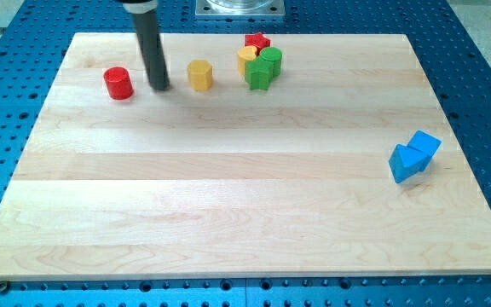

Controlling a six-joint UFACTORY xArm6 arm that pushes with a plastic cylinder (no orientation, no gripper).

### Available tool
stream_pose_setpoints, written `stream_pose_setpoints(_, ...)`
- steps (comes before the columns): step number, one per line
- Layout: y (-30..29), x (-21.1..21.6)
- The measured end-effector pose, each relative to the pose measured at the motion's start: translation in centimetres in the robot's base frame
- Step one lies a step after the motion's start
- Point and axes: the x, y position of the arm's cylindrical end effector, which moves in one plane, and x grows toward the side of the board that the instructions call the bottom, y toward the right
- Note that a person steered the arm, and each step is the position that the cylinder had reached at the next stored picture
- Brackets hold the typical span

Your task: Move the red circle into the yellow blocks

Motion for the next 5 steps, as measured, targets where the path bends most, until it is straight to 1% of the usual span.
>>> stream_pose_setpoints(1, 4.1, 0.0)
stream_pose_setpoints(3, 6.0, 0.0)
stream_pose_setpoints(4, 5.9, 0.7)
stream_pose_setpoints(5, -2.9, 6.1)
